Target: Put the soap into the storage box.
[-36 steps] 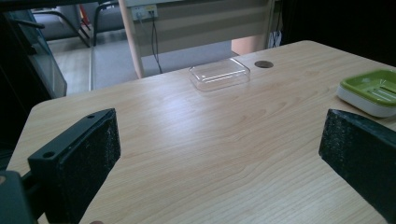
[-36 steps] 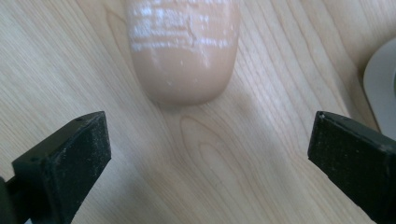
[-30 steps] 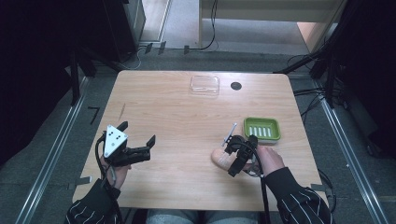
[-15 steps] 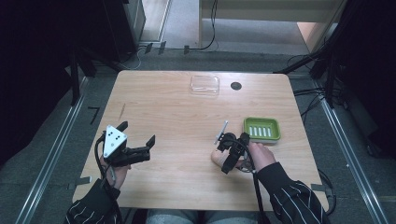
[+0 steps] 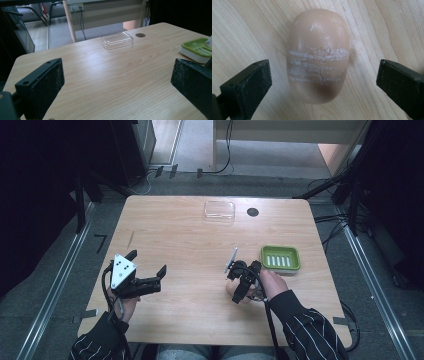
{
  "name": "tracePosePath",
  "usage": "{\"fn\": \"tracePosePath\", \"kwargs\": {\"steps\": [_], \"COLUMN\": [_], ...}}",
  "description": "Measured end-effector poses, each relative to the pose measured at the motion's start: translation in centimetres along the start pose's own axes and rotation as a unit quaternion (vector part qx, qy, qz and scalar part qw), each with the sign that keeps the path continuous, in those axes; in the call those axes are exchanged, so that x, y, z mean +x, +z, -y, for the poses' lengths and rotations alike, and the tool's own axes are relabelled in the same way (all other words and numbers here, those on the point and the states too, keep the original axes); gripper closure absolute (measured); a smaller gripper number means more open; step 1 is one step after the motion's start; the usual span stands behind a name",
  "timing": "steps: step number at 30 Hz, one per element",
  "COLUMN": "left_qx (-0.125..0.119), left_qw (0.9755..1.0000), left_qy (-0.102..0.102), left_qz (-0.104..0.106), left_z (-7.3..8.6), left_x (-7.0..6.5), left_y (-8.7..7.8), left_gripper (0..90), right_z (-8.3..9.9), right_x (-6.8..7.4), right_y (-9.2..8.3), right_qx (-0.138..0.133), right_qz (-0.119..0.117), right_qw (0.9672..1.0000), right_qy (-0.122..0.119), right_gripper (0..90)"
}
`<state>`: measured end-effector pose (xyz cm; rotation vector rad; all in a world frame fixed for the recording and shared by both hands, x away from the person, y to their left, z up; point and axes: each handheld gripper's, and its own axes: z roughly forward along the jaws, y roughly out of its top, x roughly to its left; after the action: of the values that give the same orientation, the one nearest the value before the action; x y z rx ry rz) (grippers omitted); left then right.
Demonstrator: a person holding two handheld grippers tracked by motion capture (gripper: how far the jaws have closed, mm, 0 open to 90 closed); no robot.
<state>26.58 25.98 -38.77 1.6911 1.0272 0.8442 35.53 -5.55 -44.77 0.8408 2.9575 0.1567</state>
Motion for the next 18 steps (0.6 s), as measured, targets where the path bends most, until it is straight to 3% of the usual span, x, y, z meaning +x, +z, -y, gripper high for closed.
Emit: {"fn": "tracePosePath", "kwargs": {"steps": [8,15,18], "left_qx": [0.001,0.0,0.0], "left_qw": [1.0,1.0,1.0], "left_qy": [0.001,0.001,0.001], "left_qz": [-0.001,0.0,-0.001], "left_z": [0.0,-0.01,-0.02], "left_x": [0.01,-0.04,-0.06], "left_y": [0.02,0.0,0.0], "left_gripper": [0.0,0.0,0.0], "right_z": [-0.63,-0.63,-0.63], "right_x": [-0.09,-0.14,-0.11], "right_y": [0.37,0.64,0.73], "right_qx": [0.004,0.005,0.007], "right_qz": [0.0,-0.001,0.001], "right_qw": [1.0,1.0,1.0], "right_qy": [0.0,0.003,0.001], "right_gripper": [2.3,14.1,14.2]}}
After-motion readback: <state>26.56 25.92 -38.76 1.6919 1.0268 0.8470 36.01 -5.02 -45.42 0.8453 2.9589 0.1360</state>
